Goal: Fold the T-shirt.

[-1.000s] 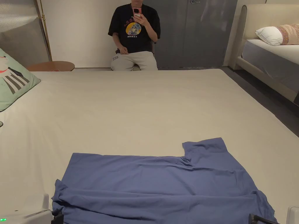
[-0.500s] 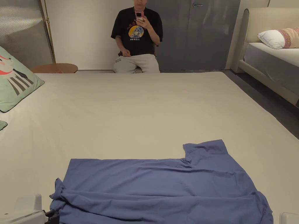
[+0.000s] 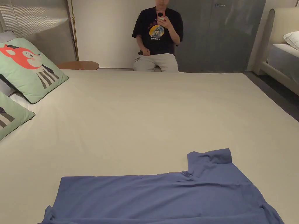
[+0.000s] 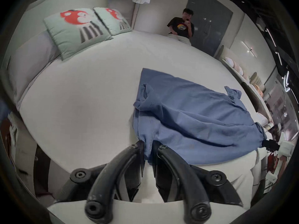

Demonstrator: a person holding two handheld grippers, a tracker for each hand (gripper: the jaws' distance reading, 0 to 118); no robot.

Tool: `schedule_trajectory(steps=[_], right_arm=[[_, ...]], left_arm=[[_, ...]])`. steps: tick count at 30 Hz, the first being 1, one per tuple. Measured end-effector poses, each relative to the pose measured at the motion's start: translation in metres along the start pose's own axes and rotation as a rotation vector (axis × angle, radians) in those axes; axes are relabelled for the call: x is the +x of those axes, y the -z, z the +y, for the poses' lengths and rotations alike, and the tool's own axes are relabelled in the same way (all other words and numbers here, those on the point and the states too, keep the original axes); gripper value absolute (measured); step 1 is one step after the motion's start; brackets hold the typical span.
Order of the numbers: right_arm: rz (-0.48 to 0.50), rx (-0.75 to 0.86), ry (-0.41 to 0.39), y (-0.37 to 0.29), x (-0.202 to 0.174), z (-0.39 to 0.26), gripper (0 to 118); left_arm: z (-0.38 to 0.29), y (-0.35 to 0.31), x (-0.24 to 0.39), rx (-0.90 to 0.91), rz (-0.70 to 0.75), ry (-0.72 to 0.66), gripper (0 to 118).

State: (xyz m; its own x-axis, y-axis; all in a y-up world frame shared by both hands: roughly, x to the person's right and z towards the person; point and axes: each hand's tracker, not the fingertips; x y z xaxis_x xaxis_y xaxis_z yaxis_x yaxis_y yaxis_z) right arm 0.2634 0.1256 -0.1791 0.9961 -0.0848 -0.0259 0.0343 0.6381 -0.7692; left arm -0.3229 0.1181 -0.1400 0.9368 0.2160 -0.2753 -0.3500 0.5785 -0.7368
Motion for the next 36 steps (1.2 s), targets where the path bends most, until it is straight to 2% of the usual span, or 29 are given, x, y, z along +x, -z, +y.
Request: schedule_trajectory(steps=[3, 7, 8, 9, 10, 11, 12, 13, 14, 15, 16, 21, 23, 24, 26, 27, 28, 29, 30, 36], right_arm=[[-0.012, -0.03, -0.007, 0.01, -0.002, -0.009, 6], [-0.031, -0.042, -0.023, 0.016, -0.003, -0.012, 7], [-0.032, -0.043, -0.025, 0.017, -0.003, -0.013, 7], [-0.031, -0.048, -0.022, 0.024, 0.0, -0.016, 15], [-0.033, -0.047, -0.018, 0.025, 0.001, -0.017, 15], [-0.051, -0.037, -0.016, 0.024, 0.001, -0.018, 20], [-0.107, -0.016, -0.031, 0.021, 0.0, -0.018, 44], [-0.141, 0.011, -0.047, 0.017, 0.0, -0.014, 74], [-0.161, 0.052, -0.05, 0.013, 0.0, -0.011, 95], [-0.167, 0.111, -0.038, 0.006, -0.001, -0.007, 103], [-0.168, 0.164, -0.031, 0.0, -0.002, -0.001, 102], [-0.178, 0.407, -0.021, -0.022, -0.019, 0.032, 102], [-0.164, 0.483, -0.018, -0.029, -0.029, 0.042, 98], [-0.152, 0.515, -0.013, -0.031, -0.034, 0.046, 89], [-0.115, 0.566, -0.013, -0.038, -0.046, 0.054, 63], [-0.1, 0.576, -0.011, -0.038, -0.05, 0.057, 40], [-0.099, 0.58, -0.007, -0.038, -0.054, 0.059, 22], [-0.093, 0.581, -0.013, -0.036, -0.057, 0.061, 5], [-0.094, 0.59, -0.018, -0.034, -0.061, 0.062, 1], [-0.063, 0.575, -0.055, -0.023, -0.071, 0.066, 0]], left_arm=[[-0.015, 0.001, -0.009, -0.014, -0.002, -0.036, 5], [-0.02, 0.005, -0.005, -0.007, 0.016, -0.014, 7], [-0.019, 0.007, -0.004, -0.002, 0.022, -0.005, 13], [-0.019, 0.008, -0.004, 0.005, 0.03, 0.0, 27], [-0.019, 0.006, -0.001, 0.011, 0.049, 0.009, 27], [-0.018, 0.005, -0.001, 0.02, 0.085, 0.029, 33], [-0.017, 0.003, -0.001, 0.042, 0.116, 0.038, 53], [-0.015, 0.0, -0.002, 0.063, 0.12, 0.04, 73], [-0.012, -0.004, -0.004, 0.095, 0.119, 0.033, 92], [-0.007, -0.01, -0.003, 0.138, 0.124, 0.024, 108], [-0.002, -0.017, -0.001, 0.195, 0.117, 0.019, 110], [0.024, -0.048, 0.023, 0.425, 0.096, 0.055, 109], [0.03, -0.058, 0.038, 0.485, 0.068, 0.078, 105], [0.032, -0.061, 0.044, 0.504, 0.045, 0.095, 95], [0.036, -0.066, 0.055, 0.544, 0.024, 0.112, 62], [0.038, -0.067, 0.06, 0.543, 0.025, 0.114, 33], [0.039, -0.066, 0.064, 0.547, 0.022, 0.118, 13], [0.041, -0.066, 0.067, 0.551, 0.022, 0.124, 0], [0.043, -0.064, 0.068, 0.553, 0.016, 0.128, 0], [0.07, -0.048, 0.072, 0.497, -0.028, 0.154, 0]])
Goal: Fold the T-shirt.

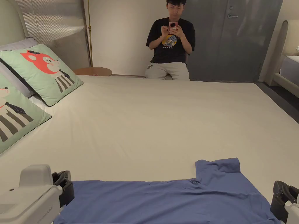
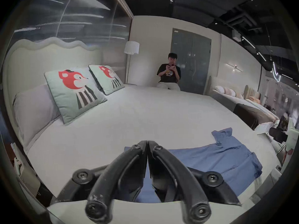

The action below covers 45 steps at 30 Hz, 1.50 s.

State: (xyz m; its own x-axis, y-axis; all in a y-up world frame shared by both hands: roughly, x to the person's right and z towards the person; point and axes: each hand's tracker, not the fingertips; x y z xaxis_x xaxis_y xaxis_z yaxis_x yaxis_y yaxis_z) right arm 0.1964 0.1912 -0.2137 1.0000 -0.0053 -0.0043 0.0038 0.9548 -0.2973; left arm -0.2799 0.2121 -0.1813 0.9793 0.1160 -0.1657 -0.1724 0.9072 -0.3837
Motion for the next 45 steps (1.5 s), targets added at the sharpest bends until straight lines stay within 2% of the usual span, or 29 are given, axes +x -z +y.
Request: schedule_trajectory(steps=[4, 8, 9, 10, 11, 12, 13, 14, 15, 20, 22, 24, 25, 26, 27, 28, 29, 31, 32, 33, 35, 37, 40, 43, 45], right_arm=[[0.005, -0.028, 0.017, 0.012, 0.002, -0.005, 0], [0.005, -0.056, 0.014, 0.017, -0.001, -0.005, 0], [0.008, -0.063, 0.011, 0.019, -0.001, -0.006, 0], [0.005, -0.07, 0.012, 0.022, -0.001, -0.006, 0], [0.001, -0.079, 0.012, 0.025, -0.001, -0.008, 0], [-0.001, -0.086, 0.012, 0.028, -0.001, -0.009, 0], [0.0, -0.093, 0.012, 0.032, 0.001, -0.011, 0], [-0.004, -0.099, 0.011, 0.035, 0.002, -0.013, 0], [-0.009, -0.106, 0.009, 0.038, 0.003, -0.014, 0], [-0.026, -0.145, 0.007, 0.053, 0.009, -0.021, 0], [-0.027, -0.156, 0.005, 0.056, 0.008, -0.019, 0], [-0.026, -0.166, 0.004, 0.06, 0.008, -0.021, 0], [-0.022, -0.175, 0.001, 0.065, 0.01, -0.025, 0], [-0.021, -0.184, 0.002, 0.069, 0.011, -0.027, 0], [-0.02, -0.19, 0.003, 0.072, 0.011, -0.028, 1], [-0.02, -0.198, 0.001, 0.077, 0.012, -0.027, 2], [-0.025, -0.213, -0.004, 0.083, 0.011, -0.025, 10], [-0.056, -0.219, -0.006, 0.094, 0.011, -0.019, 80], [-0.059, -0.227, -0.009, 0.103, 0.013, -0.017, 103], [-0.061, -0.268, -0.01, 0.118, 0.021, -0.015, 112], [-0.062, -0.305, 0.002, 0.141, 0.028, -0.012, 112], [-0.059, -0.414, 0.012, 0.167, 0.031, -0.01, 110], [-0.044, -0.568, 0.019, 0.212, 0.04, -0.017, 108], [-0.078, -0.667, 0.008, 0.244, 0.049, -0.027, 95], [-0.062, -0.699, 0.016, 0.253, 0.048, -0.029, 87]], left_arm=[[0.016, 0.049, -0.016, -0.12, -0.056, -0.04, 0], [0.025, 0.115, -0.033, -0.305, -0.053, -0.058, 1], [0.025, 0.131, -0.036, -0.359, -0.035, -0.052, 10], [0.024, 0.145, -0.036, -0.406, -0.016, -0.045, 32], [0.02, 0.16, -0.038, -0.444, 0.002, -0.049, 64], [0.016, 0.174, -0.04, -0.482, 0.018, -0.048, 102], [0.01, 0.185, -0.042, -0.506, 0.033, -0.044, 112], [0.007, 0.189, -0.045, -0.502, 0.061, -0.033, 106], [0.004, 0.195, -0.048, -0.518, 0.033, -0.067, 106], [-0.014, 0.223, -0.056, -0.591, 0.083, -0.131, 105], [-0.019, 0.231, -0.058, -0.626, 0.085, -0.134, 99], [-0.023, 0.233, -0.055, -0.639, 0.105, -0.123, 84], [-0.023, 0.231, -0.052, -0.623, 0.151, -0.073, 80], [-0.023, 0.229, -0.05, -0.612, 0.12, -0.072, 70], [-0.021, 0.226, -0.047, -0.604, 0.104, -0.061, 40], [-0.018, 0.223, -0.044, -0.595, 0.056, -0.049, 16], [-0.016, 0.221, -0.04, -0.595, 0.053, -0.043, 4], [-0.014, 0.217, -0.034, -0.581, 0.064, 0.034, 4], [-0.013, 0.214, -0.03, -0.565, 0.074, 0.074, 4], [-0.012, 0.212, -0.029, -0.554, 0.071, 0.094, 3], [-0.008, 0.206, -0.034, -0.525, 0.033, 0.044, 3], [-0.001, 0.2, -0.036, -0.503, 0.011, -0.021, 3], [0.003, 0.189, -0.028, -0.484, 0.012, 0.011, 3], [0.006, 0.184, -0.026, -0.478, 0.001, 0.011, 3], [0.007, 0.182, -0.026, -0.477, 0.0, 0.017, 3]])
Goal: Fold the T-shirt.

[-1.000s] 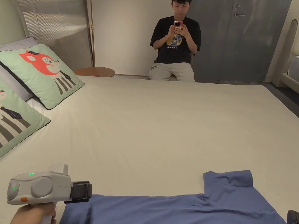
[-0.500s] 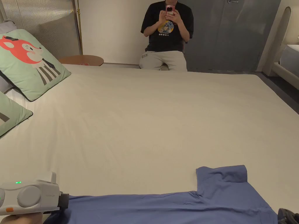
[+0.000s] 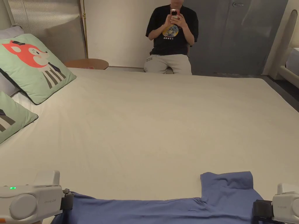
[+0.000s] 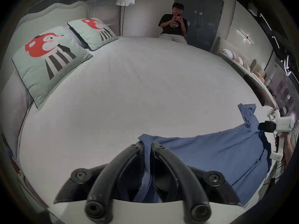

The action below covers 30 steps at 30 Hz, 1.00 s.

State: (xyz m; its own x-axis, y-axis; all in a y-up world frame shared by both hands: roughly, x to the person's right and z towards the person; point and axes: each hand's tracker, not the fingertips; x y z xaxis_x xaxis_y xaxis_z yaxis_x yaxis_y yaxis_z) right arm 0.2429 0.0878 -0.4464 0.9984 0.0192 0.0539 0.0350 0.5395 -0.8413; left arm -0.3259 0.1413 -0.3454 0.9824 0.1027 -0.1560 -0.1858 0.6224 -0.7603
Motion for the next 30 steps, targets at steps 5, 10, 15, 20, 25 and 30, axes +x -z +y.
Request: schedule_trajectory(steps=[5, 10, 15, 20, 25, 30], right_arm=[[0.074, -0.013, -0.046, -0.02, -0.008, 0.001, 34], [0.117, 0.086, -0.059, -0.06, 0.002, -0.006, 4], [0.16, 0.152, -0.029, -0.107, 0.021, -0.016, 4], [0.169, 0.19, 0.002, -0.151, 0.044, -0.042, 4], [0.185, 0.195, -0.007, -0.188, 0.047, -0.084, 4], [0.179, 0.176, -0.019, -0.208, 0.051, -0.131, 4]], left_arm=[[-0.002, -0.004, 0.003, 0.001, 0.002, 0.001, 3], [-0.004, -0.017, 0.004, 0.013, -0.007, -0.001, 3], [-0.008, -0.045, -0.002, 0.043, -0.012, -0.008, 3], [-0.027, -0.081, -0.011, 0.077, -0.018, -0.024, 3], [-0.062, -0.113, -0.019, 0.081, -0.026, -0.029, 3], [-0.104, -0.133, -0.028, 0.06, -0.027, -0.049, 3]])
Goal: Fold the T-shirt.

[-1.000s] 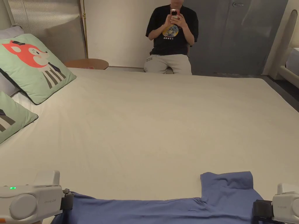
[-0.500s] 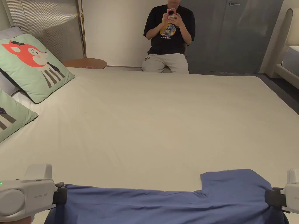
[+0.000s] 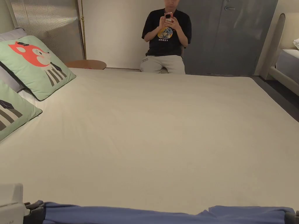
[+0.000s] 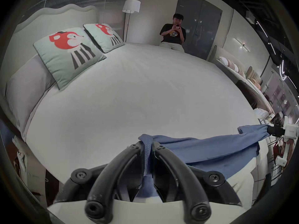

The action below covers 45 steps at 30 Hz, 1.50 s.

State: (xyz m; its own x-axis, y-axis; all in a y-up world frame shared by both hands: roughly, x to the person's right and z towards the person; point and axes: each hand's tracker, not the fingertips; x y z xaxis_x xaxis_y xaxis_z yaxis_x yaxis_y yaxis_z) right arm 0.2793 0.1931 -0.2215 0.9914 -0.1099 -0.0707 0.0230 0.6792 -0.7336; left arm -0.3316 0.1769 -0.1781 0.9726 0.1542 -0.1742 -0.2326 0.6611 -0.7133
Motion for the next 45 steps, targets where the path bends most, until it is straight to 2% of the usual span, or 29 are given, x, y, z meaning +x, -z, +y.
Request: schedule_trajectory(steps=[4, 12, 20, 21, 22, 23, 24, 25, 26, 28, 31, 32, 33, 34, 35, 36, 37, 39, 45], right_arm=[[-0.043, -0.034, -0.025, -0.006, 0.0, -0.035, 4], [-0.084, -0.113, -0.022, 0.014, 0.0, -0.079, 4], [-0.138, -0.102, 0.022, 0.022, 0.005, -0.097, 5], [-0.158, -0.078, 0.012, 0.021, 0.003, -0.097, 8], [-0.211, -0.035, -0.019, 0.015, -0.002, -0.095, 24], [-0.271, 0.014, -0.058, 0.011, -0.006, -0.094, 51], [-0.308, 0.065, -0.076, 0.006, -0.008, -0.093, 85], [-0.307, 0.133, -0.058, -0.002, -0.009, -0.091, 96], [-0.284, 0.19, -0.034, -0.001, -0.008, -0.089, 95], [-0.252, 0.266, 0.011, -0.01, -0.011, -0.083, 95], [-0.268, 0.365, -0.008, -0.016, -0.023, -0.074, 94], [-0.283, 0.395, -0.011, -0.019, -0.028, -0.072, 91], [-0.275, 0.425, -0.013, -0.022, -0.033, -0.071, 76], [-0.24, 0.448, -0.019, -0.025, -0.042, -0.069, 56], [-0.225, 0.454, -0.016, -0.026, -0.046, -0.067, 32], [-0.219, 0.461, -0.017, -0.026, -0.051, -0.066, 6], [-0.225, 0.471, -0.016, -0.025, -0.057, -0.064, 1], [-0.217, 0.484, -0.025, -0.022, -0.064, -0.062, 1], [-0.16, 0.492, -0.053, -0.024, -0.098, -0.057, 0]], left_arm=[[-0.031, -0.004, -0.006, -0.038, 0.013, -0.004, 3], [-0.072, 0.011, -0.014, -0.095, 0.045, -0.006, 3], [-0.082, 0.013, -0.016, -0.074, 0.052, -0.025, 6], [-0.081, 0.01, -0.015, -0.058, 0.059, -0.022, 12], [-0.08, 0.007, -0.014, -0.031, 0.079, -0.016, 26], [-0.08, 0.001, -0.012, 0.013, 0.104, -0.007, 46], [-0.078, -0.004, -0.012, 0.054, 0.109, -0.005, 76], [-0.076, -0.01, -0.01, 0.106, 0.101, -0.01, 97], [-0.074, -0.016, -0.009, 0.155, 0.088, -0.015, 110], [-0.067, -0.027, -0.004, 0.238, 0.062, -0.027, 109], [-0.056, -0.038, 0.006, 0.318, 0.067, -0.024, 109], [-0.054, -0.04, 0.009, 0.326, 0.06, -0.017, 108], [-0.052, -0.042, 0.012, 0.335, 0.053, -0.014, 103], [-0.049, -0.045, 0.015, 0.355, 0.021, -0.019, 86], [-0.048, -0.047, 0.016, 0.378, -0.009, -0.034, 55], [-0.047, -0.047, 0.017, 0.386, -0.028, -0.048, 7], [-0.044, -0.044, 0.016, 0.378, -0.029, -0.069, 1], [-0.042, -0.043, 0.015, 0.381, -0.03, -0.08, 0], [-0.04, -0.025, -0.026, 0.293, -0.227, -0.22, 0]])
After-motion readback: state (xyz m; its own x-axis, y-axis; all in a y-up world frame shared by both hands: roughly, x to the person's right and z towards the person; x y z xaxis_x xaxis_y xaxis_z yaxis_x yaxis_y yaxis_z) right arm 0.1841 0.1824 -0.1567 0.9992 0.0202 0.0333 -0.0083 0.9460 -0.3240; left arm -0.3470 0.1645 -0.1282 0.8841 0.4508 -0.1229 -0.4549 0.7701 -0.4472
